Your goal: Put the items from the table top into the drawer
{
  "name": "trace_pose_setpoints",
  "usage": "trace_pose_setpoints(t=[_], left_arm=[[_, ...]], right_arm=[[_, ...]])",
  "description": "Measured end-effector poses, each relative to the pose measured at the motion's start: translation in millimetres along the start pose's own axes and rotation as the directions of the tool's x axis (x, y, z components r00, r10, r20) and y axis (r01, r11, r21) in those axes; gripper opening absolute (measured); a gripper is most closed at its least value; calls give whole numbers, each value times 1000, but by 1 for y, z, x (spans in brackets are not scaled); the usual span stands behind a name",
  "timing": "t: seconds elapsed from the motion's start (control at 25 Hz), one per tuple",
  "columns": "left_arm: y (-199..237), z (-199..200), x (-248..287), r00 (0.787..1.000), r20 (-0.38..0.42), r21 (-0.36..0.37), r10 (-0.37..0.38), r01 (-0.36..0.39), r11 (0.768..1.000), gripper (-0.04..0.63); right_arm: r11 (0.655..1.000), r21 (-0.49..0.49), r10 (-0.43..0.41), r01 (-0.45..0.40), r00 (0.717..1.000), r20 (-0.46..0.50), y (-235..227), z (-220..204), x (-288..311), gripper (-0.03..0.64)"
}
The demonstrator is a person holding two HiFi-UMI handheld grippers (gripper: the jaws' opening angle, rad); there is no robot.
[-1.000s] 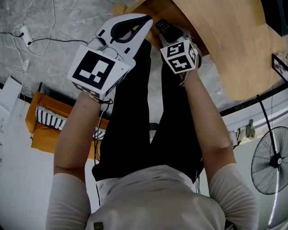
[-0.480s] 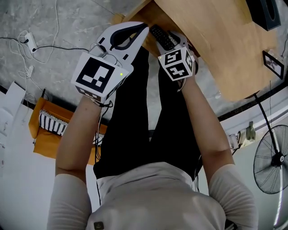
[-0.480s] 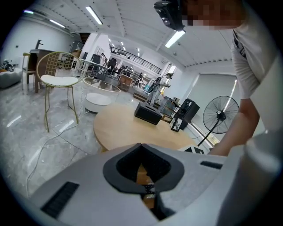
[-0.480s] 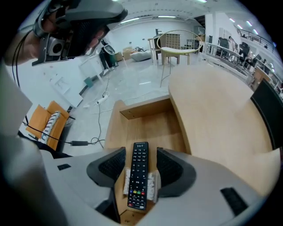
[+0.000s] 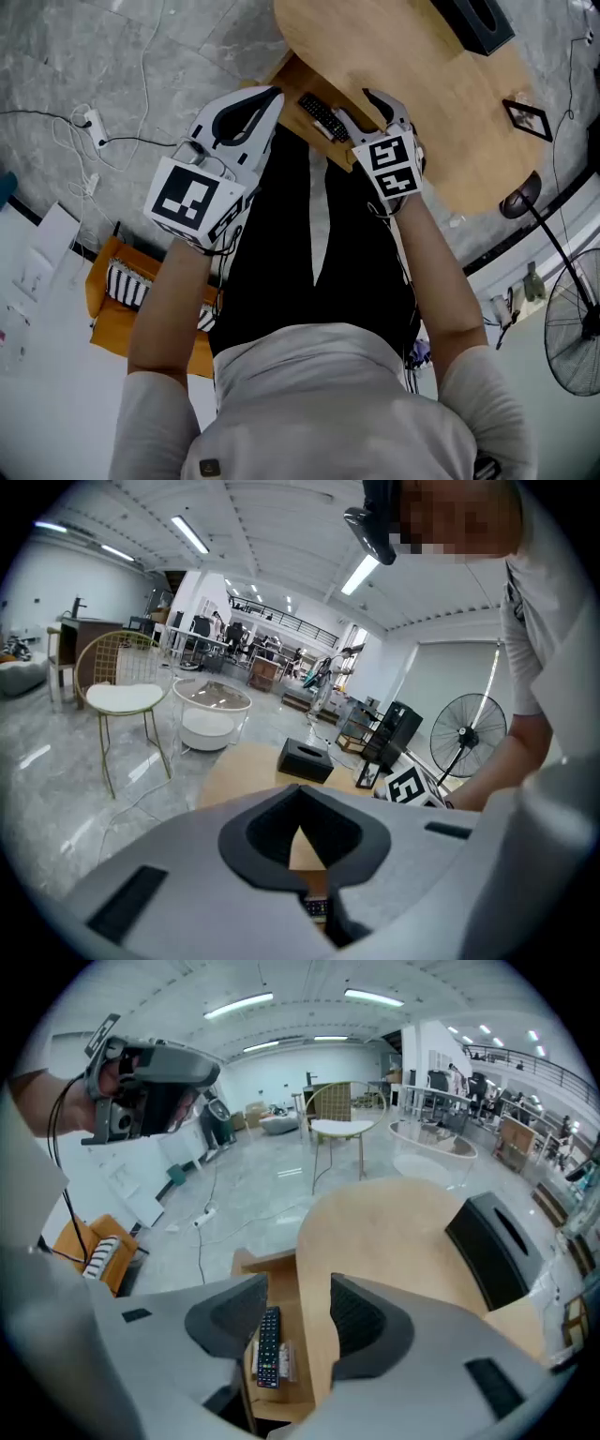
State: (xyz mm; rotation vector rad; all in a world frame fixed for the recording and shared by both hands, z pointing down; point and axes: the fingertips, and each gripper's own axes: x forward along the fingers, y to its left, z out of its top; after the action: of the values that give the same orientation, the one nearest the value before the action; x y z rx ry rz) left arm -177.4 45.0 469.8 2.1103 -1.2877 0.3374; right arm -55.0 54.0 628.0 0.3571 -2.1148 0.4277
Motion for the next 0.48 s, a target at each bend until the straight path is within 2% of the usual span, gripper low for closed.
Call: trace_pose_setpoints(t=[0.2,0.36,0.48], left_arm=[[-34,68,-29,999,30,88,-28,25,996,9],[-57,129,-56,996,68,167,-51,39,985,9],[-78,181,-82,992,105,248,-74,46,968,9]], right_arm=[[995,48,-97,90,980,172,-25,70,-89,162],[986,55,-164,154,940,300,-36,126,-171,117],[983,98,-180,155,908,379,-31,162,-230,93]])
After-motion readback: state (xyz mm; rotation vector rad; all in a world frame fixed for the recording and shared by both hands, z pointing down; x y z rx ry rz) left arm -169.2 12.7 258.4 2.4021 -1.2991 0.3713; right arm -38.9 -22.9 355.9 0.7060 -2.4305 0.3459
